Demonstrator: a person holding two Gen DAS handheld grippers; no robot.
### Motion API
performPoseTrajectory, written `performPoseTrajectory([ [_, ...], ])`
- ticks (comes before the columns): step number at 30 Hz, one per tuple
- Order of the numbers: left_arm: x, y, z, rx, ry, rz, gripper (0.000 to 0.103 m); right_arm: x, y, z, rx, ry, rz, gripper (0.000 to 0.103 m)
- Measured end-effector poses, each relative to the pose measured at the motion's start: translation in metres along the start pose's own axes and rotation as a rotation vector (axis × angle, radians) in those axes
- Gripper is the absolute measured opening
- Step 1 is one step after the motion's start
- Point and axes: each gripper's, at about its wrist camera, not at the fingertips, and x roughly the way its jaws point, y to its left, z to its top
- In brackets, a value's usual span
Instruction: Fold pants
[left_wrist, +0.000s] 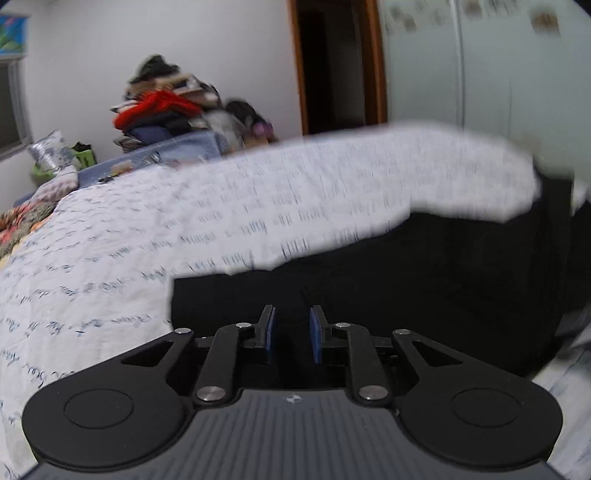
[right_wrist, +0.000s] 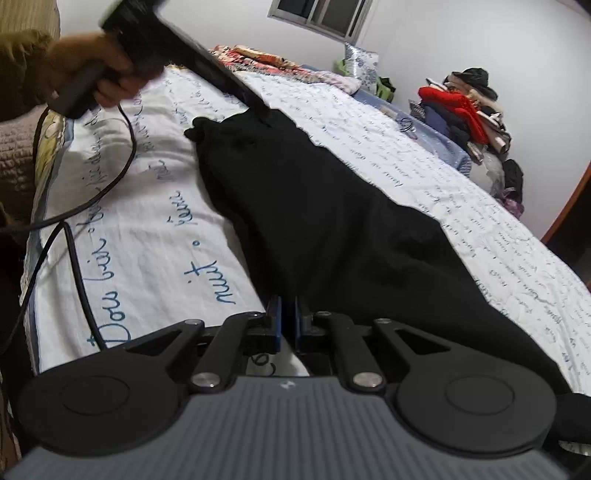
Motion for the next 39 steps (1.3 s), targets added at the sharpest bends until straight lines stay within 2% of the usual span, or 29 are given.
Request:
performPoseTrajectory([
  [1, 0.007, -0.005, -0.005, 0.036, 0.032, 0.019, 0.018, -0.002, 0.0, 0.001, -0.006, -0.004, -0.018, 0.014],
  [3, 0.006, -0.012, -0.018, 0.093, 0.026, 0.027, 0.018, -0.003, 0.001, 0.003, -0.025, -0.009, -0.061, 0.026],
  [5, -0.002, -0.014, -0.025, 0.136, 0.019, 0.039, 0.018, 0.0, 0.004, 0.004, -0.059, -0.011, -0.079, 0.03],
  [8, -0.01, -0.009, -0.031, 0.126, 0.036, 0.023, 0.018, 0.012, 0.005, 0.006, -0.076, -0.017, -0.084, 0.03],
  [9, -0.012, -0.007, -0.032, 0.117, 0.044, 0.012, 0.019, 0.014, 0.005, 0.006, -0.087, -0.022, -0.089, 0.029],
  [11, -0.014, -0.005, -0.035, 0.111, 0.05, 0.008, 0.019, 0.017, 0.01, 0.009, -0.114, -0.02, -0.08, 0.006],
  [14, -0.017, -0.003, -0.036, 0.106, 0.052, 0.013, 0.019, 0.015, 0.019, 0.009, -0.169, -0.011, -0.089, 0.006],
  [17, -0.019, -0.004, -0.032, 0.088, 0.047, 0.037, 0.019, 0.001, 0.025, 0.011, -0.14, -0.018, -0.032, 0.002],
  [18, -0.021, -0.006, -0.03, 0.083, 0.039, 0.05, 0.019, -0.001, 0.025, 0.011, -0.115, -0.016, 0.016, 0.002],
  [19, -0.023, -0.009, -0.026, 0.081, 0.022, 0.063, 0.019, 0.001, 0.028, 0.009, -0.106, -0.006, 0.039, 0.002],
  [21, -0.029, -0.018, -0.016, 0.084, -0.031, 0.081, 0.019, 0.01, 0.035, 0.001, -0.129, 0.017, 0.003, 0.002],
  [22, -0.032, -0.025, -0.009, 0.094, -0.063, 0.082, 0.02, 0.01, 0.032, 0.0, -0.096, 0.008, 0.014, 0.002],
  [23, -0.036, -0.033, -0.003, 0.109, -0.098, 0.074, 0.03, 0.006, 0.025, 0.002, -0.04, -0.008, 0.036, 0.002],
  [24, -0.038, -0.043, 0.004, 0.123, -0.135, 0.058, 0.054, 0.0, 0.017, 0.002, 0.01, -0.032, 0.047, 0.008],
  [25, -0.039, -0.054, 0.011, 0.131, -0.174, 0.047, 0.072, -0.007, 0.009, 0.002, 0.057, -0.065, 0.049, 0.024],
  [26, -0.04, -0.066, 0.016, 0.137, -0.219, 0.044, 0.096, -0.014, 0.0, 0.0, 0.101, -0.09, 0.031, 0.037],
  [27, -0.04, -0.08, 0.02, 0.152, -0.271, 0.039, 0.101, -0.02, -0.009, -0.003, 0.146, -0.106, -0.009, 0.064],
  [28, -0.038, -0.095, 0.024, 0.178, -0.307, 0.024, 0.101, -0.024, -0.018, -0.008, 0.19, -0.115, -0.067, 0.079],
  [30, -0.029, -0.131, 0.033, 0.25, -0.309, -0.033, 0.101, -0.032, -0.036, -0.019, 0.28, -0.113, -0.183, 0.085],
  [32, -0.018, -0.162, 0.037, 0.301, -0.283, -0.109, 0.101, -0.04, -0.056, -0.034, 0.409, -0.088, -0.285, 0.095],
  [33, -0.011, -0.177, 0.038, 0.322, -0.266, -0.144, 0.101, -0.044, -0.066, -0.043, 0.472, -0.077, -0.34, 0.103],
  [36, 0.006, -0.213, 0.041, 0.355, -0.227, -0.218, 0.101, -0.053, -0.09, -0.072, 0.616, -0.009, -0.524, 0.103],
  [39, 0.021, -0.232, 0.049, 0.316, -0.175, -0.289, 0.101, -0.063, -0.109, -0.098, 0.738, 0.057, -0.721, 0.103],
])
